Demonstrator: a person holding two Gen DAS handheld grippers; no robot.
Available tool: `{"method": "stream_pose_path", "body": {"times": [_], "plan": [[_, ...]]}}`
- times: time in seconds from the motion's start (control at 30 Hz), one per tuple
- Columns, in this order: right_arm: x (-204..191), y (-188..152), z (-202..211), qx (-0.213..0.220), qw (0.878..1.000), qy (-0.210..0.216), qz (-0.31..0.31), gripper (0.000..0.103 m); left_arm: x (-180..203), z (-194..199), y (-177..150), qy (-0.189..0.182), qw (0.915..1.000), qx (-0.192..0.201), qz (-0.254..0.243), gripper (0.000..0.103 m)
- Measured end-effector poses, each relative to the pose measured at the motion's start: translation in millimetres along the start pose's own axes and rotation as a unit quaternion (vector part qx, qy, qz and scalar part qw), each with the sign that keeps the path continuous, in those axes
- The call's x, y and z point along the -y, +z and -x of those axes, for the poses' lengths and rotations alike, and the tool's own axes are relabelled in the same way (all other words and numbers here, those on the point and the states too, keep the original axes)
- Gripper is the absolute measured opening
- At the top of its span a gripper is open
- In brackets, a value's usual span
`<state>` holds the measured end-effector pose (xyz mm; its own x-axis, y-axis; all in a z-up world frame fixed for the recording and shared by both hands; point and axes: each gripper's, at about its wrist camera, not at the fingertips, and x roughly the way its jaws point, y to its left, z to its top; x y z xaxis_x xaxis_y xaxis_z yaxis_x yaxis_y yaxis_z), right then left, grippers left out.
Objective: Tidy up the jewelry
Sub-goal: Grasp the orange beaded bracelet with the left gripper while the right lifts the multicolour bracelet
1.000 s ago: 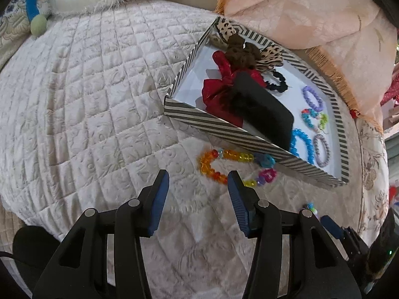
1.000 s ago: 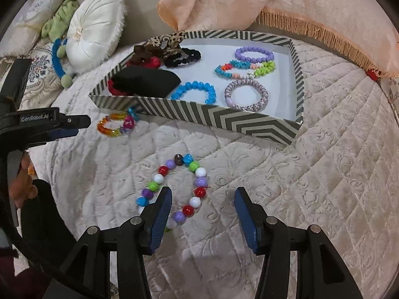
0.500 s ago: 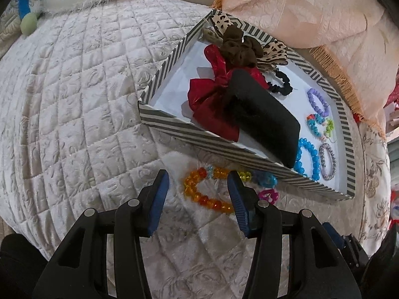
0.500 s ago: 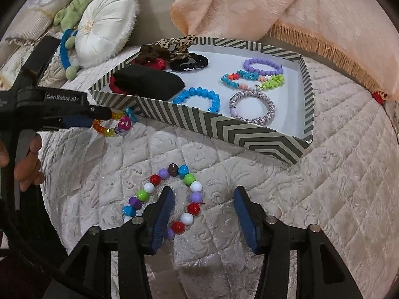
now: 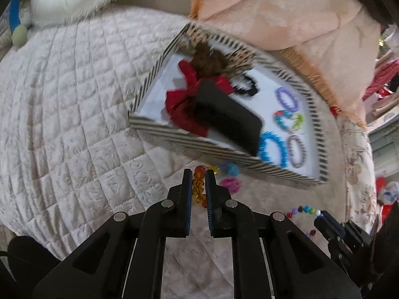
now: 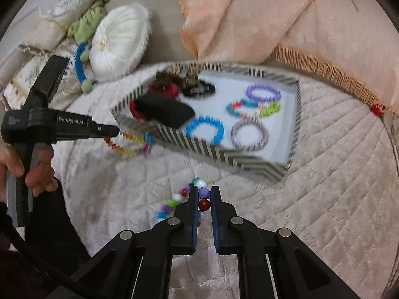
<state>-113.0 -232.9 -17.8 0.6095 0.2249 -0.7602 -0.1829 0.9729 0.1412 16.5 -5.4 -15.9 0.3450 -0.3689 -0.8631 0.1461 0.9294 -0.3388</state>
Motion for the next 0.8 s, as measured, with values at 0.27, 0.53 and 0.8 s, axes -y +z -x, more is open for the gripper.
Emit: {"method": "stream_pose_path", "body": {"times": [0.27, 0.53, 0.8], "plan": [[-1.1, 15.3, 30.1, 0.030, 1.000, 0.003, -0.004, 0.009, 20.7, 46.4, 6.7, -0.010, 0.9989, 0.037, -0.025, 0.009], [0.7, 24.3, 53.5, 0.052, 0.999, 0.003, -0.005, 0.009, 38.8, 71.1, 12.5, -0.010, 0.9968, 0.061, -0.050, 0.009], [6.0, 35.1, 62.0, 0.061, 0.998, -0.003, -0.001, 0.009, 57.3, 76.2, 20.9, -0.007, 0.9951, 0.069, -0.069, 0.009]]}}
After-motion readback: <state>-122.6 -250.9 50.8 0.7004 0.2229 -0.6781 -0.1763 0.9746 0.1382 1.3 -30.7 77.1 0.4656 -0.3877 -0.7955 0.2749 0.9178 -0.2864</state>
